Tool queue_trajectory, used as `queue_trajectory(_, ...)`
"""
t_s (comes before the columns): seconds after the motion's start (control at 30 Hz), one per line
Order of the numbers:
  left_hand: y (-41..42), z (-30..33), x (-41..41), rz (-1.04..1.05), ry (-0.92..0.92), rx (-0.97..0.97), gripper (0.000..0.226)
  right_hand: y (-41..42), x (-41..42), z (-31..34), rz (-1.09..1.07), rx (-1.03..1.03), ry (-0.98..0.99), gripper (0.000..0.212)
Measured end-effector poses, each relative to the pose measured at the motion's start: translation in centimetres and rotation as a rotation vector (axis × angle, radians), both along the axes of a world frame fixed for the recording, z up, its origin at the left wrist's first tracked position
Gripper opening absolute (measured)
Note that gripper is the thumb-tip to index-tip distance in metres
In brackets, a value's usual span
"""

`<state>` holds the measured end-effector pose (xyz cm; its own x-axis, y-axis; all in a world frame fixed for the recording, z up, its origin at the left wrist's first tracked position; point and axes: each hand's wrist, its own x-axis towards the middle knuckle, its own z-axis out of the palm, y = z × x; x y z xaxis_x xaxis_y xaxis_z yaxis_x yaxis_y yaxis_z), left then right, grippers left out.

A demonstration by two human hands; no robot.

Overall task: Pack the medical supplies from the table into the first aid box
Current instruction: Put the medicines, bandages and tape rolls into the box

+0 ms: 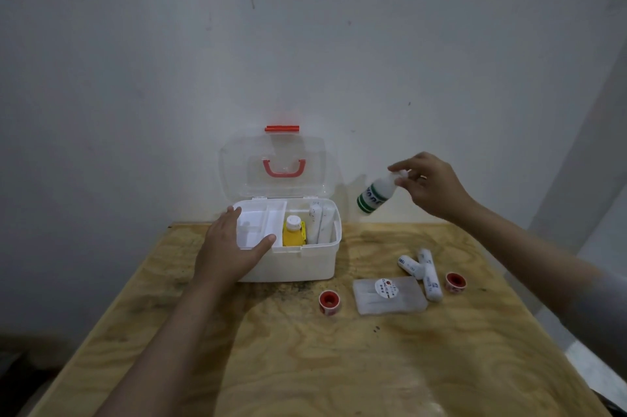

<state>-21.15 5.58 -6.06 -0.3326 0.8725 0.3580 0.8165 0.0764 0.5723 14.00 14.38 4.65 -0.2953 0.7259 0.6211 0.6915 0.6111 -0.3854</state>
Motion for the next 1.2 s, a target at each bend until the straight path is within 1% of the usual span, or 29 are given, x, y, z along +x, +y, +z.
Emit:
queue_trajectory(0.13,-0.2,0.2,0.1,-0.008,-0.007,0.005,0.098,-1.8,-2.4,2.4,0.075,0.016,0.160,0.023)
queue_trajectory(0.23,-0.3,0.4,0.3,-0.009,0.002,-0.003,0.098,-2.6,-4.8,2.6,0.124,-0.047,0.173,0.023)
queue_trajectory(0.33,-0.3,0.5,0.2,-0.008,0.009,-0.008,0.097,-3.1,-7.3,1.6,0.161,-0.120,0.111,0.023)
queue_trajectory(0.5,-0.3,0.4,0.0,-0.017,0.025,-0.013,0.096,-3.0,-9.9,-0.8,0.171,-0.148,-0.136,0.025)
queue_trajectory(0.6,-0.3,0.4,-0.1,-0.022,0.018,-0.011,0.095,-2.8,-10.4,-1.9,0.158,-0.203,-0.187,0.024)
queue_trajectory(0.8,-0.2,0.3,-0.1,-0.026,0.019,-0.003,0.096,-2.9,-10.1,-3.2,0.187,-0.252,-0.217,0.025)
queue_trajectory(0.97,-0.3,0.3,-0.1,-0.029,0.014,0.005,0.094,-3.0,-8.6,-2.2,0.225,-0.263,-0.263,0.031)
queue_trajectory(1.07,-0.3,0.3,0.0,-0.026,0.012,0.006,0.094,-3.1,-5.8,-1.3,0.183,-0.258,-0.283,0.031)
queue_trajectory(1.2,-0.4,0.4,0.1,-0.027,0.014,0.008,0.094,-3.8,-0.4,-1.2,0.063,-0.328,-0.306,0.023)
